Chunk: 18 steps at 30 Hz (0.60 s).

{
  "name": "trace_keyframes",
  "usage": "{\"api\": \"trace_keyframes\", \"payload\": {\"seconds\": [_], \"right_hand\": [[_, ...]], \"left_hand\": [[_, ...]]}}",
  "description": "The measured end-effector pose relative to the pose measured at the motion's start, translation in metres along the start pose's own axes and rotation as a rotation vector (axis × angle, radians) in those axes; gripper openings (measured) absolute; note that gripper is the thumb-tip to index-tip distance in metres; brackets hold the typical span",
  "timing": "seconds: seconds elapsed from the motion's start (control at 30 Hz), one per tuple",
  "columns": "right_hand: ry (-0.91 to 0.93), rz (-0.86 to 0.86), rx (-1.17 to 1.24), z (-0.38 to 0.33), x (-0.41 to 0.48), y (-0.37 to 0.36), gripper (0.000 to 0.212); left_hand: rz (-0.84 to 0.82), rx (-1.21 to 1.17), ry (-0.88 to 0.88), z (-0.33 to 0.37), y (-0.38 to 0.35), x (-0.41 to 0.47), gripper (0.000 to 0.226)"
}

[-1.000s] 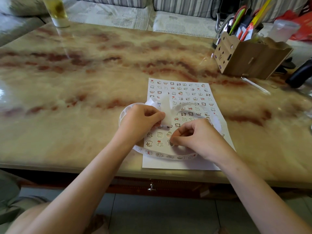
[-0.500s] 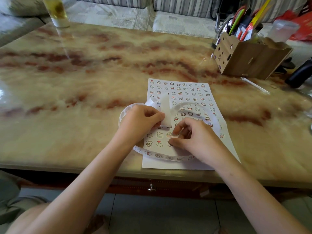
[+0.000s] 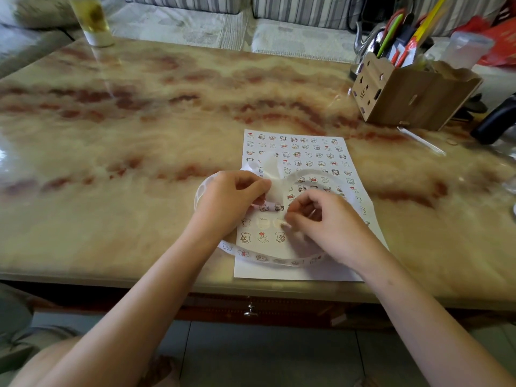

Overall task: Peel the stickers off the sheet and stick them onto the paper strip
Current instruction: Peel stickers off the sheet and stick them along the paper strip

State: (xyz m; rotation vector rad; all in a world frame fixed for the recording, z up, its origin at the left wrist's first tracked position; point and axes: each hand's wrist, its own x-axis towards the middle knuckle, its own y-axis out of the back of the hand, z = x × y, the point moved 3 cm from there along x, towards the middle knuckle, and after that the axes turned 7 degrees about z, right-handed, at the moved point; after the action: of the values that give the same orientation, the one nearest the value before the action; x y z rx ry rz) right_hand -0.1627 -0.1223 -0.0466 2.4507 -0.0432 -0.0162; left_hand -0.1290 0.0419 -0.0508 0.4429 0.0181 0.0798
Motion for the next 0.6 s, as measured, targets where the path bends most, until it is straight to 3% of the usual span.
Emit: {"api": "trace_keyframes", "payload": {"seconds": [0.17,0.37,0.6], "right_hand": [[0.239,0.233,0.142,-0.016,-0.003,0.008,0.01],[0.309,0.25,0.234,-0.018,-0.002,0.007,0.01],[0.274,0.258,0.368,-0.013,0.003,0.01,0.013]], "left_hand": [[0.058,-0.232,-0.039,0.011,0.003,-0.003,0.016],[0.023,-0.375,0.001,0.013,0.001,-0.005,0.019],[-0.035,-0.371,0.022,0.016,0.001,-0.006,0.027]]}}
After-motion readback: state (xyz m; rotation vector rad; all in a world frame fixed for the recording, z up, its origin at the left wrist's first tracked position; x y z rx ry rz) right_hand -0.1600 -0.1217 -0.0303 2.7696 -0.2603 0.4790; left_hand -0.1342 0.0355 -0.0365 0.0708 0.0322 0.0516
